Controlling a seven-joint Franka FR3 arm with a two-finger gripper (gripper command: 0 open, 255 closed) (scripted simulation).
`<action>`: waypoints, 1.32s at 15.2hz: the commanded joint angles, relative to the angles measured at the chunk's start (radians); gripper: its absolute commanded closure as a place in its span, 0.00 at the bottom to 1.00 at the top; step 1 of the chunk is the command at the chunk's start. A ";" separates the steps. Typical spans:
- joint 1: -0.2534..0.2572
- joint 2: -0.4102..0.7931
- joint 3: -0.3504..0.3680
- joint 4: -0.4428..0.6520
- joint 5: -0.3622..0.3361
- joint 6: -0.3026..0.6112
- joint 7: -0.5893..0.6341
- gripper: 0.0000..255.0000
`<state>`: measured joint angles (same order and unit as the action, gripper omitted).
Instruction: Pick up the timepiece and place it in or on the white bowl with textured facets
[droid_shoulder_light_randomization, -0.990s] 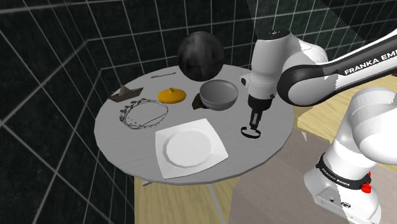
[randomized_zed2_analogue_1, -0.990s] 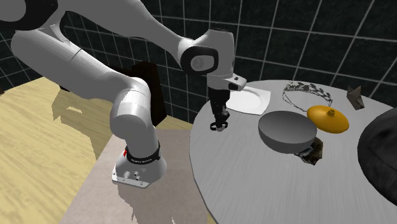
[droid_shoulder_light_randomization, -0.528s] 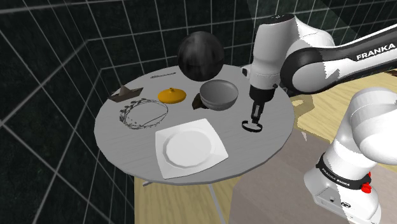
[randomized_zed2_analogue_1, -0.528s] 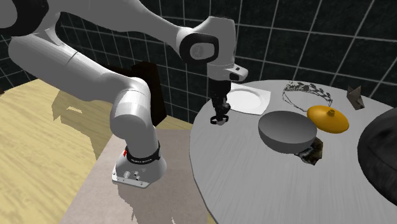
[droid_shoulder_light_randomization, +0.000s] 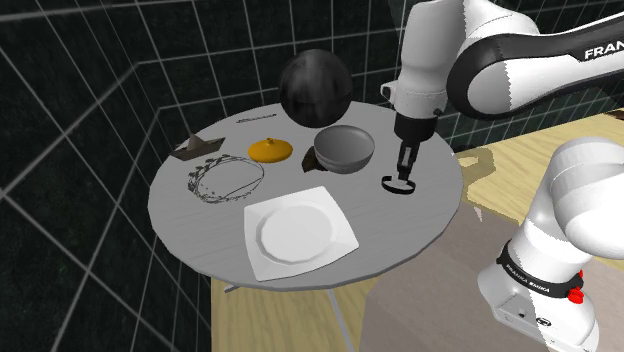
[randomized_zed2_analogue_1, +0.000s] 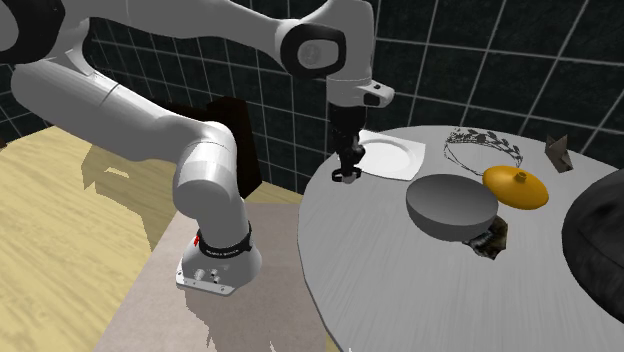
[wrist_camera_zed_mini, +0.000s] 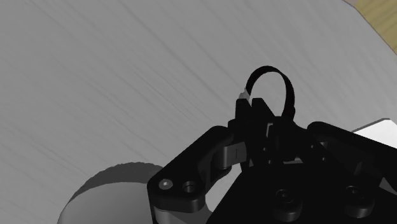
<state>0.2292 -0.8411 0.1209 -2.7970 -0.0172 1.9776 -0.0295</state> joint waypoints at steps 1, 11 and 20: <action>0.000 -0.008 -0.001 0.022 0.000 -0.031 -0.002 1.00; -0.003 -0.024 -0.010 0.149 -0.005 -0.173 -0.014 1.00; -0.034 0.092 -0.047 0.300 -0.038 -0.204 -0.057 1.00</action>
<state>0.2052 -0.7870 0.0862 -2.5261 -0.0445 1.7635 -0.0721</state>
